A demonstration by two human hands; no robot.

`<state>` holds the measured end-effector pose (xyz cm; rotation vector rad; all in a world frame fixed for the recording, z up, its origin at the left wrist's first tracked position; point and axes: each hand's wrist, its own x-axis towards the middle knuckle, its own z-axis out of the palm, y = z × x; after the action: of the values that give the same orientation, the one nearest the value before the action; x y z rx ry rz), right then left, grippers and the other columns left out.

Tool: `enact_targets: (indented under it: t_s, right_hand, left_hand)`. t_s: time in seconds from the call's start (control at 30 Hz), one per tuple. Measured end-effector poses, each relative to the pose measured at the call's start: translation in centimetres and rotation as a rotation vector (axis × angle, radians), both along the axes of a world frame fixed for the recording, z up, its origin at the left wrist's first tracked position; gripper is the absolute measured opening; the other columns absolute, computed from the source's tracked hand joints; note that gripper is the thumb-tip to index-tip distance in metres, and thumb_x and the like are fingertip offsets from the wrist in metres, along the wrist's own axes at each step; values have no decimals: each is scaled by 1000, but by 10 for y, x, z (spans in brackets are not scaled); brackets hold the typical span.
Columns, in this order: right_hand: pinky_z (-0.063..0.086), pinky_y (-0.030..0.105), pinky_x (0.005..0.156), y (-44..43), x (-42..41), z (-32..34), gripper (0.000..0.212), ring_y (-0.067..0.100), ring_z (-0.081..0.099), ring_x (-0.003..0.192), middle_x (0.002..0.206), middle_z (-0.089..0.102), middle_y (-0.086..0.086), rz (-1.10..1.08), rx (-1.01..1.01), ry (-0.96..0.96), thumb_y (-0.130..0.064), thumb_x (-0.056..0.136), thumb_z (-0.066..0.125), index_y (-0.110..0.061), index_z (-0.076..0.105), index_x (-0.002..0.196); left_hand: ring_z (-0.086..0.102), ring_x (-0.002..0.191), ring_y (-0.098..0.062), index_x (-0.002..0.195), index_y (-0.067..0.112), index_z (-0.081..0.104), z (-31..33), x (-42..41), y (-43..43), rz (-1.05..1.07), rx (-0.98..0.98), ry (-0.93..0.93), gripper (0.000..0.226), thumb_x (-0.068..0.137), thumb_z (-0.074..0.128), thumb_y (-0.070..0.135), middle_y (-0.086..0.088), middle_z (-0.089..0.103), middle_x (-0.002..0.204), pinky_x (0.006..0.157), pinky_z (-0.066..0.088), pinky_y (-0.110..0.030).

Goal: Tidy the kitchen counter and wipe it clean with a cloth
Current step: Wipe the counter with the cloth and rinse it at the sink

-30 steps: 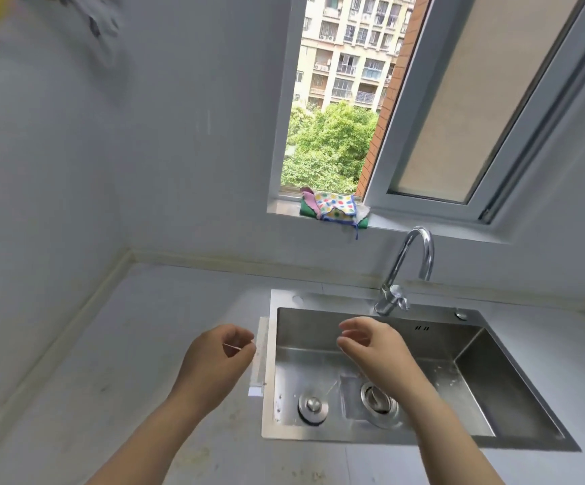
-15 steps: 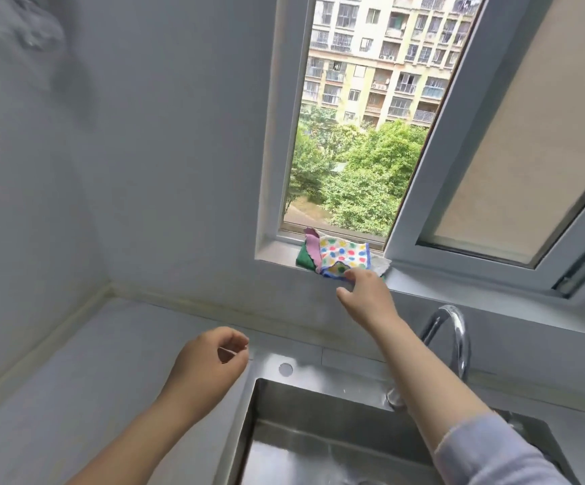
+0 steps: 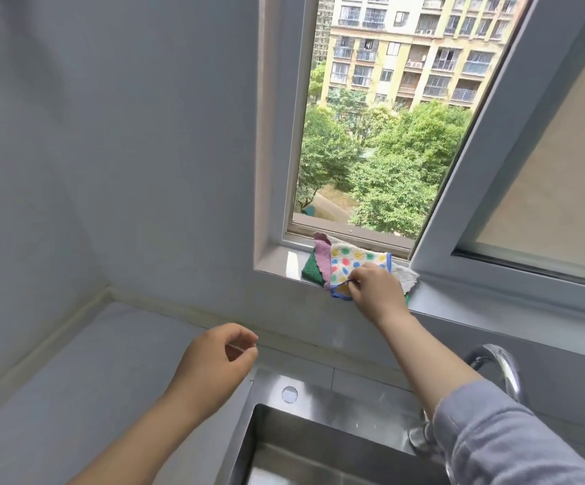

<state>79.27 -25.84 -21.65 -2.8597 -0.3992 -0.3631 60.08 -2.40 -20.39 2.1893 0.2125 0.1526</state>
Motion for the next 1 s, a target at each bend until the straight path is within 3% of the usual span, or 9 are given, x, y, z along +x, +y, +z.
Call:
enact_targets:
  t_s: [0.13,0.23,0.33,0.47,0.57,0.7,0.83,1.0]
  right_hand:
    - [45,32,67,-6,-7,-13,18,26,56,90,99,57,3,95,-29,-19,-20,83,56,-11,62,97]
    - [44,34,63,-6,-2,-15,14,31,59,88,97,60,7,92,-86,-73,-12,86,51,-7,63,93]
    - [42,36,64,-9,4,-9,17,35,60,86,95,62,10,58,-63,-80,-17,91,49,-6,62,91]
    - [30,32,61,-12,-6,8,9,30,54,78,88,63,14,-12,265,-86,-14,85,55,-7,61,85]
    - [35,30,59,-7,-30,32,15,22,54,71,77,64,5,-27,580,-73,-26,80,53,-15,63,81]
    - [46,28,58,10,-79,63,14,15,57,65,71,61,0,46,954,181,-23,83,50,-19,61,75]
    - [57,32,57,33,-143,78,16,19,66,66,77,65,8,100,1185,647,-8,94,45,-6,60,86]
    - [58,30,65,74,-214,72,23,24,66,72,86,67,16,117,1085,960,-6,93,44,4,63,99]
  left_hand:
    - [60,76,9,87,29,67,-7,4,-3,-13,4,28,12,87,64,17,14,69,85,63,42,-3]
    - [61,76,7,88,27,68,-9,3,-3,-17,2,37,11,86,65,17,14,69,85,64,43,-5]
    - [61,76,5,88,27,68,-8,0,1,-12,6,37,10,87,65,18,14,69,85,64,43,-5]
    - [62,77,5,88,27,68,-5,-8,10,5,7,16,10,87,65,18,13,69,84,63,41,-3]
    - [61,76,7,87,28,68,-1,-13,16,10,-2,-4,11,86,65,17,13,69,84,62,41,-3]
    - [60,75,8,86,27,70,5,-25,23,25,-42,-43,10,86,67,18,13,70,82,60,40,-2]
    - [61,79,7,91,27,69,7,-49,31,37,-157,-69,5,86,69,29,13,70,87,63,41,-4]
    - [62,105,2,120,29,59,4,-95,54,-108,-430,5,63,68,72,62,17,66,113,81,49,-12]
